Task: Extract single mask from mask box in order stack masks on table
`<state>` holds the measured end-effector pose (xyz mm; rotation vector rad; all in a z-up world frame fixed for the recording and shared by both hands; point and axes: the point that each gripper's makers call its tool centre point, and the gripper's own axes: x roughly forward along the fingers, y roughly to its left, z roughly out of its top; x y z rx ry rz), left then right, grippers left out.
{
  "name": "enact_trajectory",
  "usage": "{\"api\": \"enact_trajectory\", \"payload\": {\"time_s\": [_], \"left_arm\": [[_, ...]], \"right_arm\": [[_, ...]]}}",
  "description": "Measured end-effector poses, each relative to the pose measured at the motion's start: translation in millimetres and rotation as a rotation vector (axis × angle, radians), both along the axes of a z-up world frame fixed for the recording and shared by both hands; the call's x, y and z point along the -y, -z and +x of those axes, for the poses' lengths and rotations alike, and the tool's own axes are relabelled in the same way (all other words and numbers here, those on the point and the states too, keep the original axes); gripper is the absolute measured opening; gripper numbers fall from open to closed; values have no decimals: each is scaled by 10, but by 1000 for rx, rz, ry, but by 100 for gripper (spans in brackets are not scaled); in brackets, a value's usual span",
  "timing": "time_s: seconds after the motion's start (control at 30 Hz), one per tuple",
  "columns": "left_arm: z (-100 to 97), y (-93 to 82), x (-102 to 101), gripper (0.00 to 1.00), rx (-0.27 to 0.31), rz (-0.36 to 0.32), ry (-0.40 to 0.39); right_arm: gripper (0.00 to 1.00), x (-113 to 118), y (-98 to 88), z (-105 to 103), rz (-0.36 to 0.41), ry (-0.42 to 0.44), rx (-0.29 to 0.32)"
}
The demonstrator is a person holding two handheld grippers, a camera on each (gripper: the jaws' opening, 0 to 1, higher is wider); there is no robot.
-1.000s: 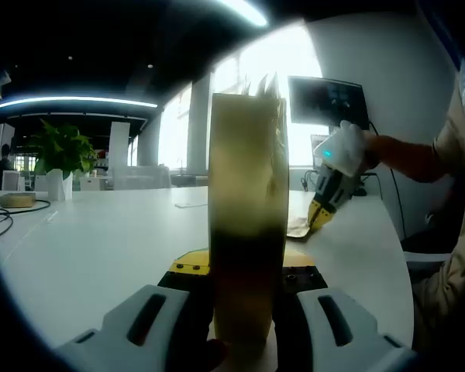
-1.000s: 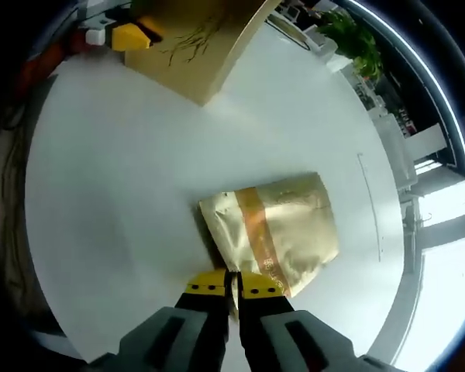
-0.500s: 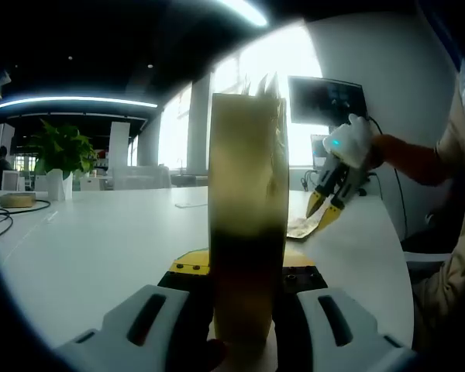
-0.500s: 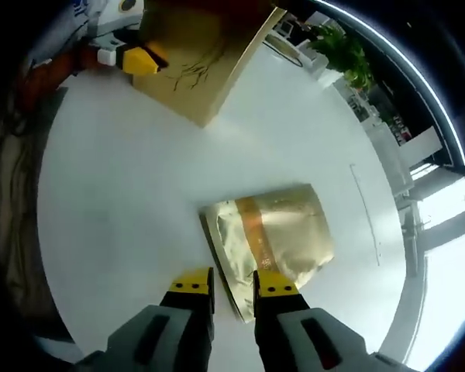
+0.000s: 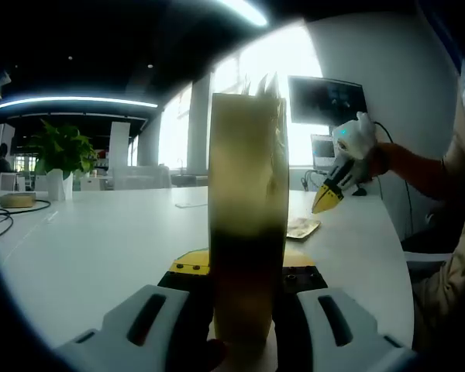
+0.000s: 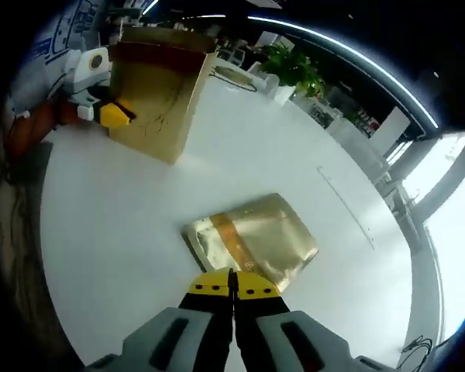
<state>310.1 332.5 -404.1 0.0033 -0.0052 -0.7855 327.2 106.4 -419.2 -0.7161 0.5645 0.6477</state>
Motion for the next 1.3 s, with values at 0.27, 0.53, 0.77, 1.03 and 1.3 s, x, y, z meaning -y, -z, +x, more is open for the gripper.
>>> {"api": "enact_trajectory", "payload": {"time_s": [0.27, 0.53, 0.77, 1.03, 1.3], "left_arm": [[1, 0, 1, 19, 0, 0, 0], [5, 5, -2, 19, 0, 3, -1], [6, 10, -4, 19, 0, 3, -1], [3, 9, 0, 19, 0, 3, -1], [5, 9, 2, 19, 0, 3, -1]], "right_arm": [[0, 41, -78, -37, 191, 79, 56], [0, 144, -92, -91, 332, 179, 98], [0, 136, -99, -159, 398, 184, 152], [0, 86, -182, -243, 549, 191, 186], [0, 94, -189, -267, 637, 176, 254]]}}
